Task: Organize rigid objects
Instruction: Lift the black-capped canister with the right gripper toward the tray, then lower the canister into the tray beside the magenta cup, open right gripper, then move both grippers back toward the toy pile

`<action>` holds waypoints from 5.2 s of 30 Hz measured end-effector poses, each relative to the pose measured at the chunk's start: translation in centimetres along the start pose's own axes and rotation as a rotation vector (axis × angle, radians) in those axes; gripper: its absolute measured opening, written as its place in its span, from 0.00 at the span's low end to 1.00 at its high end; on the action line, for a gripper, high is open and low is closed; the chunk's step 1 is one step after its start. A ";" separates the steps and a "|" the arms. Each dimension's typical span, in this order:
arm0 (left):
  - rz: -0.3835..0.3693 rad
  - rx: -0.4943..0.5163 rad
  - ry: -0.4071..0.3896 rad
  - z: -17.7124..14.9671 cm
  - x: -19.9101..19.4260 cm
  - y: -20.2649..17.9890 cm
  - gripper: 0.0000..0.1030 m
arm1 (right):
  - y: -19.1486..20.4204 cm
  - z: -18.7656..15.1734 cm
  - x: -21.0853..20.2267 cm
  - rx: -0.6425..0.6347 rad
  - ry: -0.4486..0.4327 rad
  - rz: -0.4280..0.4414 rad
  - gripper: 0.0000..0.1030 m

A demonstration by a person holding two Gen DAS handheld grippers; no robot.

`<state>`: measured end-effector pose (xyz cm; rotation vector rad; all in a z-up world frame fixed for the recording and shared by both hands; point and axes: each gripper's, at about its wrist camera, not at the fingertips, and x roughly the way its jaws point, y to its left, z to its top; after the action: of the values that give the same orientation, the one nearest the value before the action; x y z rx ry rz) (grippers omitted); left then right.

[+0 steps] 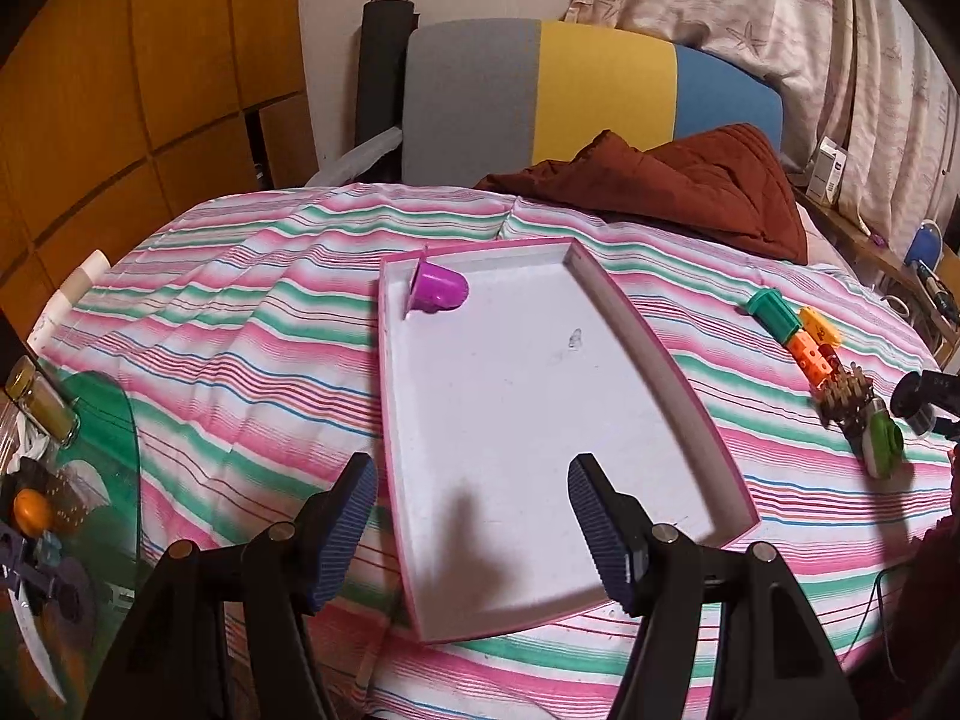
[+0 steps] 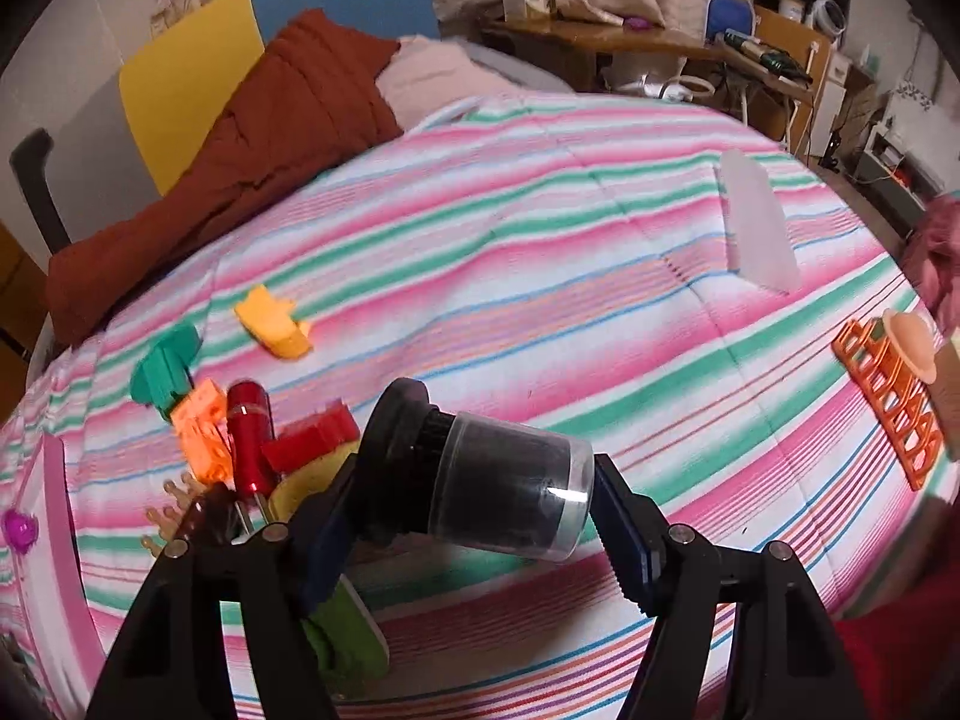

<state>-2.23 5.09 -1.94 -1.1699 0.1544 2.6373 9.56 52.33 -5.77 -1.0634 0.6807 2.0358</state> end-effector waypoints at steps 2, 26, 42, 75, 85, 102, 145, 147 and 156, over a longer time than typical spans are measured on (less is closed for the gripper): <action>0.007 -0.004 0.002 -0.1 -0.1 0.3 0.65 | -0.1 0.1 -0.4 0.009 -0.024 0.006 0.70; 0.019 -0.058 0.021 -1.6 -0.2 3.9 0.65 | 23.1 -6.4 -8.4 -0.556 -0.078 0.460 0.70; 0.036 -0.140 0.038 -2.2 0.1 7.5 0.65 | 37.1 -16.4 -6.9 -0.826 0.080 0.574 0.70; 0.050 -0.217 0.054 -2.8 0.4 10.7 0.65 | 46.8 -17.9 -1.7 -0.881 0.132 0.470 0.73; 0.045 -0.194 0.043 -2.8 -0.2 9.8 0.65 | 44.5 -17.7 -3.8 -0.849 0.090 0.521 0.88; 0.011 -0.174 0.035 -2.3 -1.2 8.3 0.65 | 37.6 -15.9 -8.5 -0.793 -0.039 0.557 0.90; -0.215 0.193 0.046 2.0 -0.4 -9.5 0.65 | 0.8 0.4 -3.1 -0.045 -0.106 0.146 0.90; -0.234 0.211 0.054 1.8 -0.3 -10.6 0.65 | 0.4 0.4 -3.0 -0.020 -0.099 0.148 0.90; -0.413 0.259 0.138 1.5 0.9 -15.7 0.59 | -1.6 0.7 -2.8 0.085 -0.103 0.133 0.90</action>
<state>0.37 20.69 -1.46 -1.1506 0.2426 2.1111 11.62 52.75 -3.22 -0.8783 0.7952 2.1388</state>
